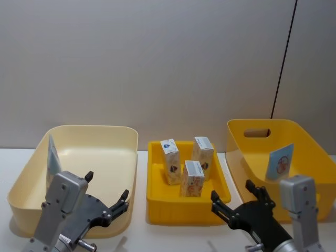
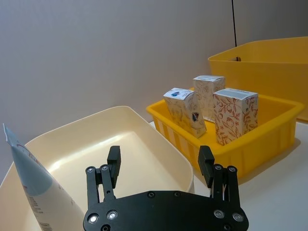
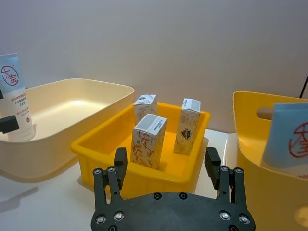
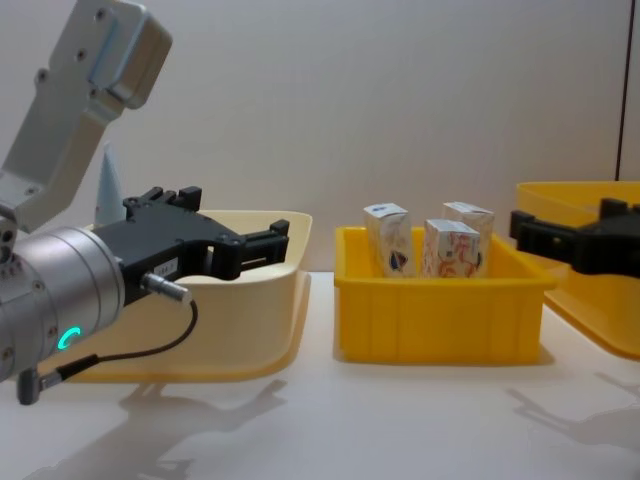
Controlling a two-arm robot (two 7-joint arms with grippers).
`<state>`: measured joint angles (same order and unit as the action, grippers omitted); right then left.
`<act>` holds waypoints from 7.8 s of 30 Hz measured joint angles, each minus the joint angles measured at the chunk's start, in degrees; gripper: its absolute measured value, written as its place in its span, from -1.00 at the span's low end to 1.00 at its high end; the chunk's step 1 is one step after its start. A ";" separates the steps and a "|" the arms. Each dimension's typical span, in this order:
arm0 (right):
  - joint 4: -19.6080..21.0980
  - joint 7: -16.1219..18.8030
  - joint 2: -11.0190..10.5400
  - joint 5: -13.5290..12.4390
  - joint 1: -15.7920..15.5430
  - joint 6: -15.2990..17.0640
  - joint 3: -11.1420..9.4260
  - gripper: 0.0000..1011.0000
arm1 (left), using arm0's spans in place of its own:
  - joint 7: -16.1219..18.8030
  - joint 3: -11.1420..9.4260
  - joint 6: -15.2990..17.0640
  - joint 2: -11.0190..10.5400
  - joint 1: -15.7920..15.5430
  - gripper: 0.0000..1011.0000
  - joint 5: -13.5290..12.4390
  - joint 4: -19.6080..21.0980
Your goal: Bimanual collaborative sorting of washing and personal care products
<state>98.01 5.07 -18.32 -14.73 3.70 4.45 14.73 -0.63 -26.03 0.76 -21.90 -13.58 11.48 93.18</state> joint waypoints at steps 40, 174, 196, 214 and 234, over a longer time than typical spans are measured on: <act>-21.86 -3.89 12.42 6.21 17.48 4.41 5.15 0.98 | 0.00 0.00 0.03 0.01 0.00 0.99 0.01 -0.01; -15.12 -17.43 10.95 14.71 17.19 8.94 -15.92 -0.12 | 0.00 0.00 0.03 0.00 0.00 0.99 0.01 0.00; -17.27 -18.76 11.75 15.80 17.66 10.15 -15.89 0.96 | 0.00 0.00 0.03 0.00 0.00 0.99 0.01 0.00; -14.92 -17.59 12.07 15.44 16.64 4.53 -16.64 0.98 | 0.00 0.00 0.03 0.00 0.00 0.98 0.01 0.00; -10.51 -14.66 10.36 12.37 12.88 0.86 -15.00 0.98 | 0.00 0.00 0.03 0.00 0.00 0.98 0.01 0.00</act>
<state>87.50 -9.59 -7.96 -2.36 16.58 5.31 -0.27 -0.63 -26.02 0.79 -21.90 -13.59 11.48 93.18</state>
